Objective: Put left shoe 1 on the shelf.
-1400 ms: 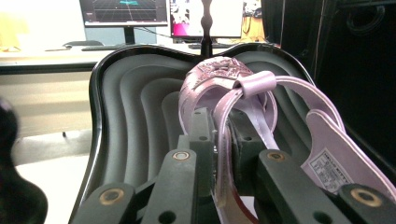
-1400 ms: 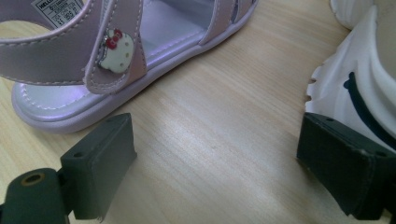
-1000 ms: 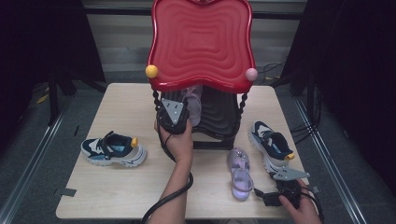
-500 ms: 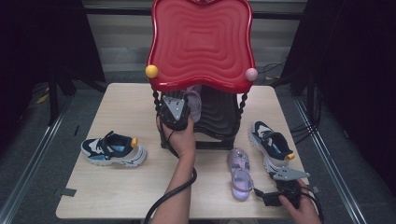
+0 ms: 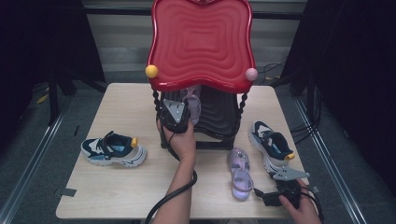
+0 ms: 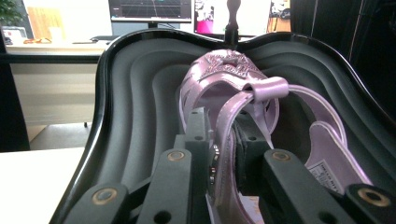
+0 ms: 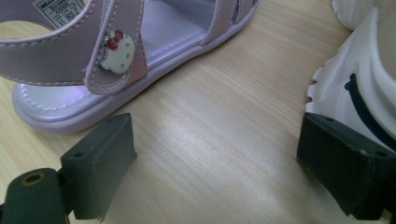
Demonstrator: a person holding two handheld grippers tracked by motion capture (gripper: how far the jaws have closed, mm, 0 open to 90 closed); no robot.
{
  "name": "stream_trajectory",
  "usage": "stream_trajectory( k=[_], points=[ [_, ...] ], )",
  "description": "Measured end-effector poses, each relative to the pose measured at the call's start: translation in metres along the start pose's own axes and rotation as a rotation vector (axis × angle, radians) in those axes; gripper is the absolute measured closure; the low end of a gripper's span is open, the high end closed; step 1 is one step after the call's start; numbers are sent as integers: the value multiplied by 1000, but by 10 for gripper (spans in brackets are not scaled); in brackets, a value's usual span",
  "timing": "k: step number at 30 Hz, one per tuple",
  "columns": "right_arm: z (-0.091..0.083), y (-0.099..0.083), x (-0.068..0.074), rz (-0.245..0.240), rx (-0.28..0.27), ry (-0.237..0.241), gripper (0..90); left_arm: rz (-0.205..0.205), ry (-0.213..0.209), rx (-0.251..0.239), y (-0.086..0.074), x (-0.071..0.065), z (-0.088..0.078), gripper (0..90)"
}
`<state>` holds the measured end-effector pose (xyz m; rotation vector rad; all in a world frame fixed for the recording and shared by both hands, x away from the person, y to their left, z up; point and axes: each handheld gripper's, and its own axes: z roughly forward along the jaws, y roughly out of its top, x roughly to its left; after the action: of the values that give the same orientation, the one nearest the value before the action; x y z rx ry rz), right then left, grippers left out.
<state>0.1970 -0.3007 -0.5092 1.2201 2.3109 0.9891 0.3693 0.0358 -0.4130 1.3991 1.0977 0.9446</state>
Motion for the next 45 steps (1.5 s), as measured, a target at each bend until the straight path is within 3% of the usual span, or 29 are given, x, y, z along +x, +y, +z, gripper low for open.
stream_trajectory(
  k=[25, 31, 42, 45],
  points=[
    [0, 0, 0, 2, 2, -1, 106, 25, -8, 48, 2, 1, -6, 766],
    [0, 0, 0, 2, 2, 0, 106, 39, -9, 53, 3, 2, -7, 720],
    [0, 0, 0, 0, 1, 2, 106, 90, -61, 110, 8, 8, -15, 678],
    [0, 0, 0, 0, 1, 1, 106, 85, -85, 125, 11, 12, -20, 660]
  ],
)
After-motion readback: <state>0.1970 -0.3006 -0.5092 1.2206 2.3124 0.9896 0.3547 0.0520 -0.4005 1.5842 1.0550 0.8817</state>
